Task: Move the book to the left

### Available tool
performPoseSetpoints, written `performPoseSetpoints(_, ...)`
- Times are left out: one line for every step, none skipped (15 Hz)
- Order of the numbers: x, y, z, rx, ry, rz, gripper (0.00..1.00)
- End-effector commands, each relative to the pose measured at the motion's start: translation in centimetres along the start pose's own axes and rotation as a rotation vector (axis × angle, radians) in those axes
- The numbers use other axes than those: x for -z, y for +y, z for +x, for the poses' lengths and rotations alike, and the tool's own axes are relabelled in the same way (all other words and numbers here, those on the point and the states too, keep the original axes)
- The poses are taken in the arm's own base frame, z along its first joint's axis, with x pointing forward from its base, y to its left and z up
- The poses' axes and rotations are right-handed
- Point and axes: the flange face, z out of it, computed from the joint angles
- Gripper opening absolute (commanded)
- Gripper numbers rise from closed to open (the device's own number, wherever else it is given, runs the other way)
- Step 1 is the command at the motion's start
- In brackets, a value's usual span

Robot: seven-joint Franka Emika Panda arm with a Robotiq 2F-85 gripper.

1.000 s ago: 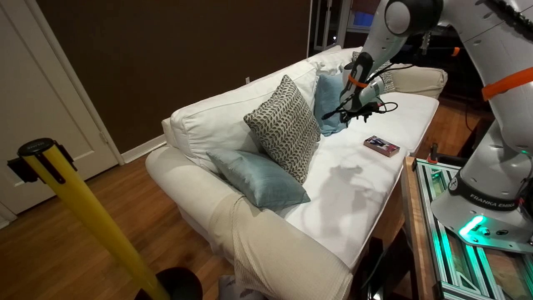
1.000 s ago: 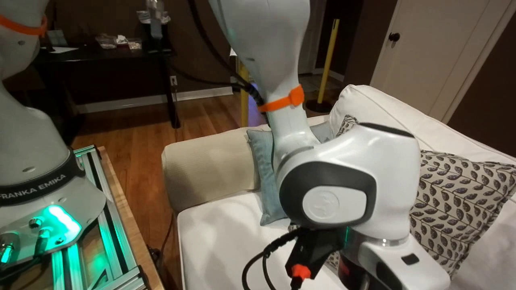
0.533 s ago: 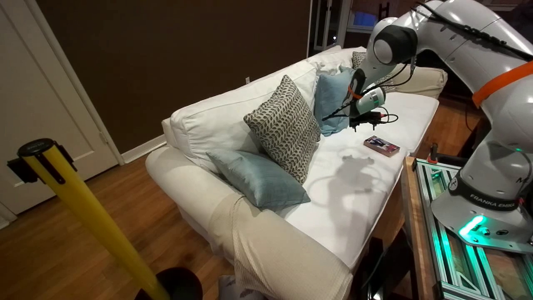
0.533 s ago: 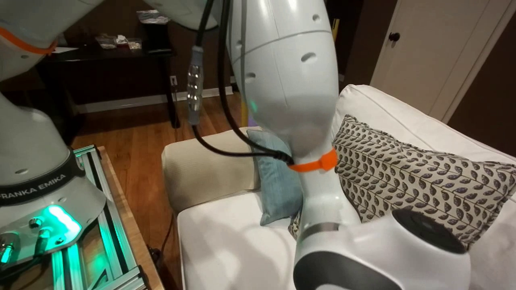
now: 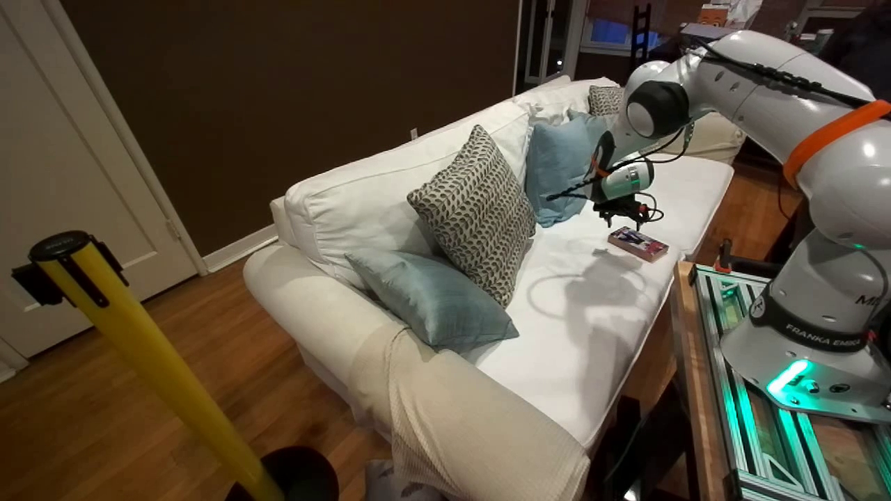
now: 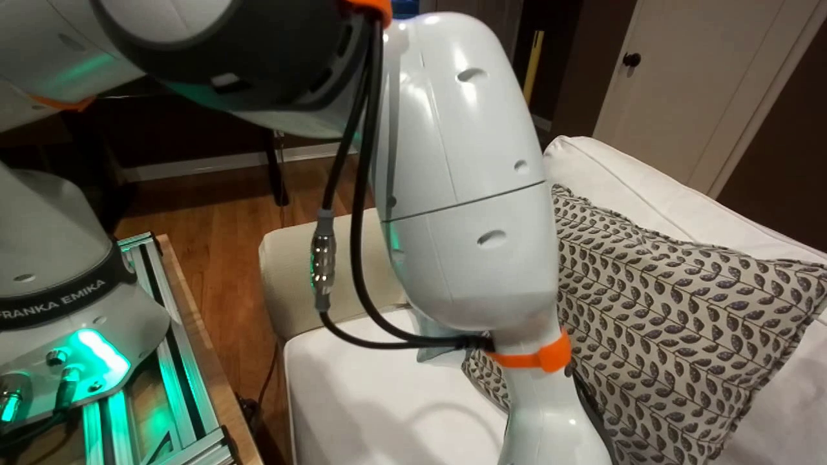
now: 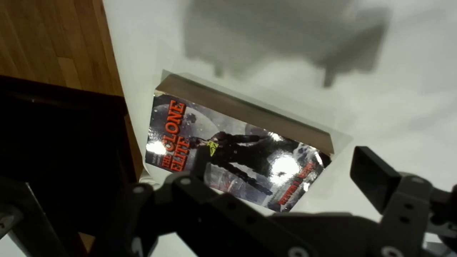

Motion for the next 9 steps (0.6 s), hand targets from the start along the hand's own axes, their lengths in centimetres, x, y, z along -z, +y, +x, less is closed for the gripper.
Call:
performPoseSetpoints(-0.6,-0.1,0.2,-0.005,0.001,-0.002,1.0)
performPoseSetpoints(-0.9,-0.2,0.4,-0.008,0.002,-0.002,1.0)
performPoseSetpoints(-1.1,-0.2,0.5,-0.01,0.004,-0.001,1.0)
performPoseSetpoints(-1.1,-0.3,0.5,-0.01,0.005,0.0,1.0)
performPoseSetpoints(-1.1,-0.4,0.5,-0.011,0.006,0.001,1.0)
performPoseSetpoints(-1.0,-0.5,0.5,-0.011,0.006,0.002,1.0)
performPoseSetpoints(-1.2,-1.0,0.9,-0.031,0.061,0.029,1.0)
performPoseSetpoints(-1.3,-1.7,1.2,-0.034,0.101,0.054,1.0)
performPoseSetpoints(-1.4,-2.0,1.3,-0.042,0.11,0.067,1.0)
